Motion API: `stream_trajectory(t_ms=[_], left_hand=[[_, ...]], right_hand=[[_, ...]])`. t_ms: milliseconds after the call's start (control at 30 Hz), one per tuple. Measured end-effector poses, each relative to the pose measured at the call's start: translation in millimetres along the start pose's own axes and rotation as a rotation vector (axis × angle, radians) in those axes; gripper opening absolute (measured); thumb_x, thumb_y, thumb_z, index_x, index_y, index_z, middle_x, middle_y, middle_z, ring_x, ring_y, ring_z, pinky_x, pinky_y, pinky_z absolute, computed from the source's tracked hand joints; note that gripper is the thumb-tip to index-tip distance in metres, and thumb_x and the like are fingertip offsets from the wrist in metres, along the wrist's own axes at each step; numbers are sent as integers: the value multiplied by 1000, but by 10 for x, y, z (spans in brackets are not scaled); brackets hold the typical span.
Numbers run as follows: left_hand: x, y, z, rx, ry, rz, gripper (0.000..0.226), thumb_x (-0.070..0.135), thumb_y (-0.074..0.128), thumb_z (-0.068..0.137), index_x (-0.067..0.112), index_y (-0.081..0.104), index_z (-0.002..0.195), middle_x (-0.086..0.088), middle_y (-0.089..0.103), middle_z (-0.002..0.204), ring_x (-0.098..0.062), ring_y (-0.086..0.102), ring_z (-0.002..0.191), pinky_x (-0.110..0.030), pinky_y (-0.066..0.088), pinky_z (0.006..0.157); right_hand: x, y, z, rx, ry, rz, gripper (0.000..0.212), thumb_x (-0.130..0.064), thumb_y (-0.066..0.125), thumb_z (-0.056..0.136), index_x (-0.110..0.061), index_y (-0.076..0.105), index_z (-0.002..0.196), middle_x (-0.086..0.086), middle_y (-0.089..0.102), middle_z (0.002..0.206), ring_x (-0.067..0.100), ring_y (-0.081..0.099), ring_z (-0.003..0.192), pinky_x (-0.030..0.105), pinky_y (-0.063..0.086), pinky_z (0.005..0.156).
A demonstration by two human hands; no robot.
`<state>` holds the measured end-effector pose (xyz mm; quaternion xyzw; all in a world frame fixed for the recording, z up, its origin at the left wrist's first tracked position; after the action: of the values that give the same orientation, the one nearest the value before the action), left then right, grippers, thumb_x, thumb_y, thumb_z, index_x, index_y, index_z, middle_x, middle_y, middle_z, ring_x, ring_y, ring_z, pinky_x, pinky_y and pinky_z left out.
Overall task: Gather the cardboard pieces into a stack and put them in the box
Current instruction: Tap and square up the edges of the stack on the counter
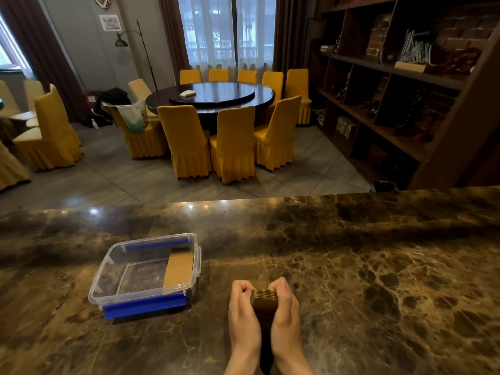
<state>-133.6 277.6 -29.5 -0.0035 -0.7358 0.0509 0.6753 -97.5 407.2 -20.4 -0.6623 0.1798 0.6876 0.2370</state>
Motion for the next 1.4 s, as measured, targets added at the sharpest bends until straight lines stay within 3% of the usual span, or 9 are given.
stream_trajectory(t_ms=[133,300,500,700,867,1033,1167,1267,1400], left_hand=[[-3,-14,12,-83,-2,62,34,31,32,109,17,58,90,-4,65,84,-6,63,73,-19,49,66],[-45,-8,-143,-463,7,152,36,71,47,82,55,55,113,24,70,108,2,67,101,-16,54,83],[77,67,-368,-483,176,621,66,36,59,90,74,12,116,22,54,128,1,55,117,-28,45,106],[453,83,-229,-476,348,1030,54,28,55,96,34,26,142,6,50,139,-11,52,117,-29,42,100],[680,242,-250,-577,568,1457,61,22,56,96,19,25,149,-6,46,145,-25,46,130,-44,39,111],[466,338,-260,-623,528,1614,61,21,47,100,17,20,154,-13,41,152,-34,41,138,-51,33,114],[318,210,-251,-573,472,1413,64,23,55,93,33,25,149,1,38,151,-21,37,137,-41,33,113],[397,-96,-227,-346,404,791,60,25,66,84,54,39,128,23,43,136,7,42,123,-19,38,103],[68,-432,-99,-31,-3,16,20,30,59,97,39,59,115,6,67,120,-8,63,111,-28,50,92]], right_hand=[[19,-22,34,-4,5,-25,53,-63,24,88,-23,53,68,3,57,65,22,59,66,49,50,69],[23,-67,63,-18,5,-26,57,-64,21,88,-21,55,68,2,60,62,18,59,62,45,50,65],[47,-50,-10,-12,66,28,59,-67,27,85,-21,58,65,4,63,65,16,61,63,33,51,64],[-267,-374,77,-2,-13,1,44,-64,36,84,-25,55,76,-1,61,71,19,61,69,46,51,66],[-611,-262,109,-106,-235,-228,33,-62,46,89,-31,57,85,-13,63,88,8,61,82,16,48,70],[-122,-187,118,-80,-42,-290,22,-27,55,98,-20,59,77,-2,64,71,8,60,69,42,54,72],[42,-183,101,-88,3,-278,22,-26,55,98,-18,57,77,0,64,70,9,60,68,41,52,69],[12,-182,99,-90,-31,-284,24,-22,54,98,-14,54,76,4,61,68,17,59,68,41,48,67],[47,-161,94,-101,-18,-284,26,-25,50,100,-13,51,76,3,60,70,18,57,69,32,42,63]])
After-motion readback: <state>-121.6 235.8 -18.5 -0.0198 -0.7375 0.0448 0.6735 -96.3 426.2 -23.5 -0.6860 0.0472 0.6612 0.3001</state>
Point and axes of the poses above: each hand's wrist, its own z-axis towards the middle knuckle, its own y-axis out of the palm, x = y × z, the point moved 10 cm from there along z, towards the middle knuckle
